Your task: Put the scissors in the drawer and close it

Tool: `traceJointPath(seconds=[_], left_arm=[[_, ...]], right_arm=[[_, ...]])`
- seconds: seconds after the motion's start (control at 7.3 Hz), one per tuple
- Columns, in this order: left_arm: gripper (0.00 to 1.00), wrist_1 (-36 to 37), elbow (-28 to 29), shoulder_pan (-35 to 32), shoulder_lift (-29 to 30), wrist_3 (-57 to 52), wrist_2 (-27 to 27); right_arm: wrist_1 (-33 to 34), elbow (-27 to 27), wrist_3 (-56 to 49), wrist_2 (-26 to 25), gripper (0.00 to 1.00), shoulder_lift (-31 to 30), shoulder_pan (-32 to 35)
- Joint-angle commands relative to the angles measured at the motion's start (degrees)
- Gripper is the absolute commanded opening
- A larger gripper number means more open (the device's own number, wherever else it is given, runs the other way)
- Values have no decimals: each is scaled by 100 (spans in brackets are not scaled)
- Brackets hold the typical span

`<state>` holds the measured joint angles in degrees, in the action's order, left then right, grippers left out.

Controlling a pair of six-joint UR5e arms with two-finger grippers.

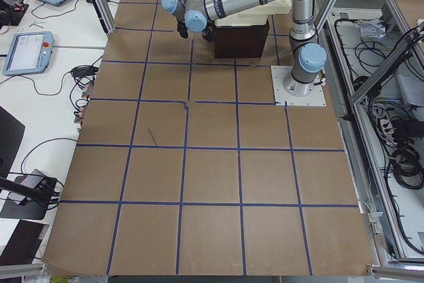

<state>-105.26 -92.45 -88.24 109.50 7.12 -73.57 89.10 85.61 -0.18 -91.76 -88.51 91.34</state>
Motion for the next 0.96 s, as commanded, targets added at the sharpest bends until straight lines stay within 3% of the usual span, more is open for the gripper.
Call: traceJointPath(seconds=[0.0, 0.55, 0.69, 0.82], left_arm=[[100, -56, -1, 0, -34, 0, 0], [100, 14, 226, 87, -183, -53, -105], [100, 310, 323, 105, -445, -70, -123], [100, 739, 367, 106, -665, -79, -549]], right_arm=[[2, 0, 0, 0, 100, 0, -3], [-6, 0, 0, -9, 100, 0, -37], [-7, 0, 0, 0, 100, 0, -3], [-7, 0, 0, -9, 100, -9, 6]])
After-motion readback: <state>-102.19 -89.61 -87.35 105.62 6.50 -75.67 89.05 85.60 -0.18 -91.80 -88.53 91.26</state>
